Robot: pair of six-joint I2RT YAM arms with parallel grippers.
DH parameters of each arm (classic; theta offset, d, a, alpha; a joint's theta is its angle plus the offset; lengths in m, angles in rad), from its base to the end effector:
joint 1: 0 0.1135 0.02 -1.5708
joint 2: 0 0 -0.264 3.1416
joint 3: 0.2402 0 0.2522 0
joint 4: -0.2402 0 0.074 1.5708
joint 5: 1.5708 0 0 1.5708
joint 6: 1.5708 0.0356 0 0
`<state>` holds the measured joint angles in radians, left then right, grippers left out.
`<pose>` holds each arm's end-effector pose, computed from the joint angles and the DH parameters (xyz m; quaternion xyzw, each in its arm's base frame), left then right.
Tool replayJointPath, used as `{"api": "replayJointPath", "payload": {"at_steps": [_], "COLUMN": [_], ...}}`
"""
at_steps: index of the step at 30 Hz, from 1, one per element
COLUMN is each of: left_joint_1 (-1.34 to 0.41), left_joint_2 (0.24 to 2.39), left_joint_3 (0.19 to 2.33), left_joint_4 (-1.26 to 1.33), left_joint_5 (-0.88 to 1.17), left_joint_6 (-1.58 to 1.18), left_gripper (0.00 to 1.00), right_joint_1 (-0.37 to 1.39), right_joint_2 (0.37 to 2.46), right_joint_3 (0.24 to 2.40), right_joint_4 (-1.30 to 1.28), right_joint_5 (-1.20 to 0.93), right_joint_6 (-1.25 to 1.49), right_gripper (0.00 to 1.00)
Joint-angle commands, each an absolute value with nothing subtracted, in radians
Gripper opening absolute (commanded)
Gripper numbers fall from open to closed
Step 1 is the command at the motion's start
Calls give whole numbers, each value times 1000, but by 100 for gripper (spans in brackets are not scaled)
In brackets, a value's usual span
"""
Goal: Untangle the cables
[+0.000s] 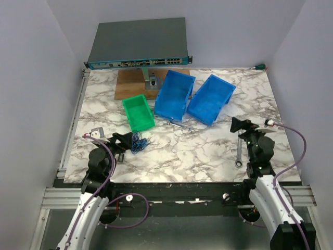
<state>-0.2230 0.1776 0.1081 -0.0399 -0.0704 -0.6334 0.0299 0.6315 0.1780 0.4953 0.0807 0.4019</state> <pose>0.1152 -0.0236 0.1910 -0.1746 0.7238 -0.2531 0.6176 0.1628 0.0020 0.2205 0.1565 0.6743 0.1272 0.7104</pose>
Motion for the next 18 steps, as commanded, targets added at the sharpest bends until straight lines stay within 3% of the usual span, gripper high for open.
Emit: {"api": "replayJointPath", "payload": {"at_steps": [1,8,18], "left_joint_1": [-224,-224,-224], "left_joint_2": [190,296,266], "left_joint_3": [85,108,100], "left_joint_4": [27,87,76], "left_joint_5": [-3,86,75], "left_joint_6": [-635,-608,-609], "left_gripper": [99,98,99], "right_joint_1": [33,34,34], "right_joint_2": [553,637,625], "right_joint_3": [120,78,118], "right_joint_4": [363,426,341], "right_joint_5": [80,164,169], "right_joint_6": [466,652,629], "right_gripper": [100,100,100]}}
